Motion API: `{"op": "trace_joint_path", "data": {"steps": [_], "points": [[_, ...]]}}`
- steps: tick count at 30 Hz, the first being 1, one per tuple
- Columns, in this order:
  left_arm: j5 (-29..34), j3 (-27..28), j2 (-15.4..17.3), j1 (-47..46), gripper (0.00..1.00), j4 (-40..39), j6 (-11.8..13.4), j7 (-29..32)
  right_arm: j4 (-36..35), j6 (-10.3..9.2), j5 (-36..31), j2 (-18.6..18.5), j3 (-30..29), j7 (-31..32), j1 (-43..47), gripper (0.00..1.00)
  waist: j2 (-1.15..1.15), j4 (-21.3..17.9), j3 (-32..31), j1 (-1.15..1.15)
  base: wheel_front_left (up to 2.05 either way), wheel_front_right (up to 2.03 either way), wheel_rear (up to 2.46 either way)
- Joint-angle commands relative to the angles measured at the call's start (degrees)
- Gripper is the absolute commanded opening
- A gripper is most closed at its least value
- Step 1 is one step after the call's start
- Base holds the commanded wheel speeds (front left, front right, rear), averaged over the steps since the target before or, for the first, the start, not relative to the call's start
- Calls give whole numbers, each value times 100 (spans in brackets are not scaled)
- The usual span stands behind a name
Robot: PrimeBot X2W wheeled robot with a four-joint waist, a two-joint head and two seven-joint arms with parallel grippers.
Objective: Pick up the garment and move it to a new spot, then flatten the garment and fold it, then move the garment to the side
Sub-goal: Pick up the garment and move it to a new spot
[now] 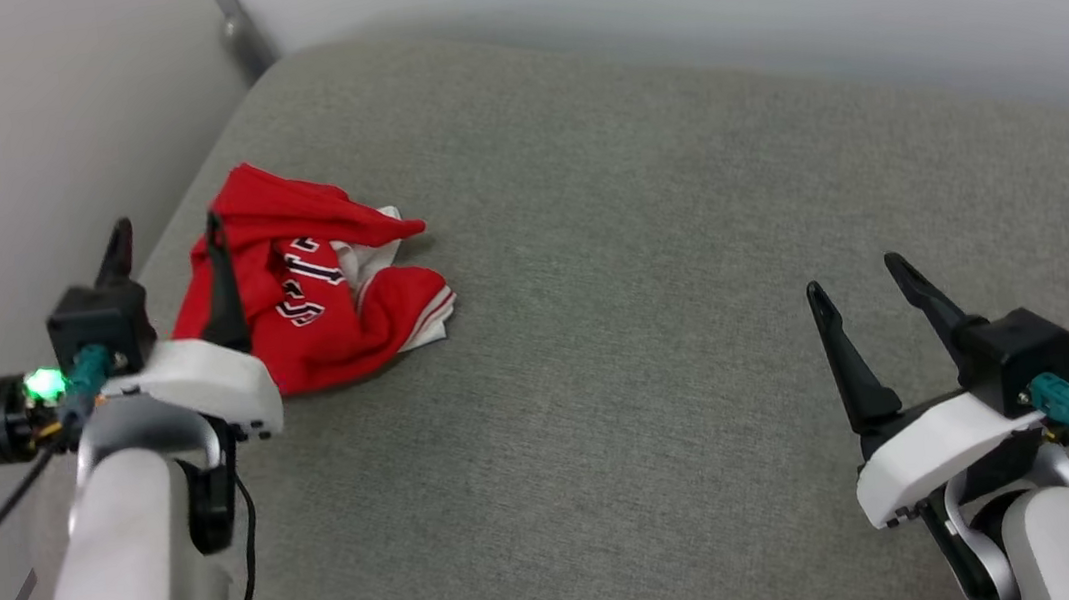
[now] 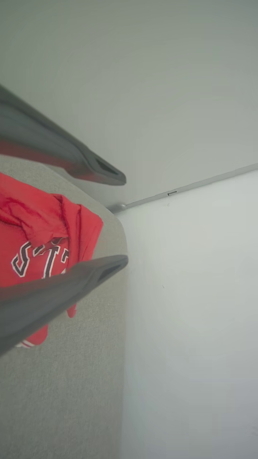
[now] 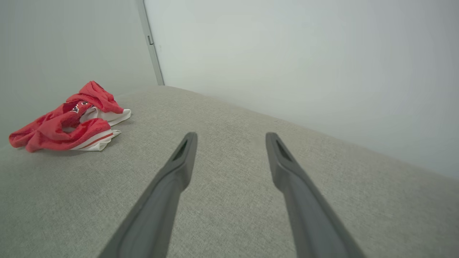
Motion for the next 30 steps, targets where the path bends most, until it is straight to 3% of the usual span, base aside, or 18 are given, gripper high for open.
{"op": "trace_joint_path", "data": {"steps": [1,9,15,20,25,26,27,28,29,30], "points": [[-46,24,85,-228,100,107,-86,180,-63,-2,-11,2,13,21,-141,100,0,-353,473,0,0,0,0],[-379,21,674,-1217,100,923,-676,1705,-182,-2,-88,-18,155,30,-505,100,0,-811,1282,0,0,0,0],[-682,-3,1049,-1486,100,1601,-845,2788,-131,-2,-38,-43,262,-72,-727,100,0,-1015,1632,0,0,0,0],[-986,-74,1169,-1451,100,2295,-904,3893,-45,-2,-18,-46,299,-156,-839,100,0,-1075,1775,0,0,0,0],[-1372,-127,983,-1289,100,2769,-931,4785,-1,-2,31,-43,380,-279,-939,100,0,-1119,1800,0,0,0,0],[-1423,-130,959,-1275,63,2819,-934,4898,4,-2,43,-43,389,-314,-953,100,0,-1128,1787,0,0,0,0],[-1476,-131,945,-1255,45,2855,-936,4985,18,-2,50,-43,402,-341,-955,100,0,-1139,1765,0,0,0,0],[-1533,-101,920,-1245,18,2884,-928,5034,26,-2,70,-42,411,-376,-954,100,0,-1144,1734,0,0,0,0],[-1550,-100,913,-1231,0,2893,-928,5075,33,-2,75,-41,418,-389,-958,100,0,-1151,1703,0,0,0,0],[-1595,-84,905,-1210,0,2911,-920,5112,47,-2,83,-39,425,-403,-956,100,0,-1157,1661,0,0,0,0]]}}
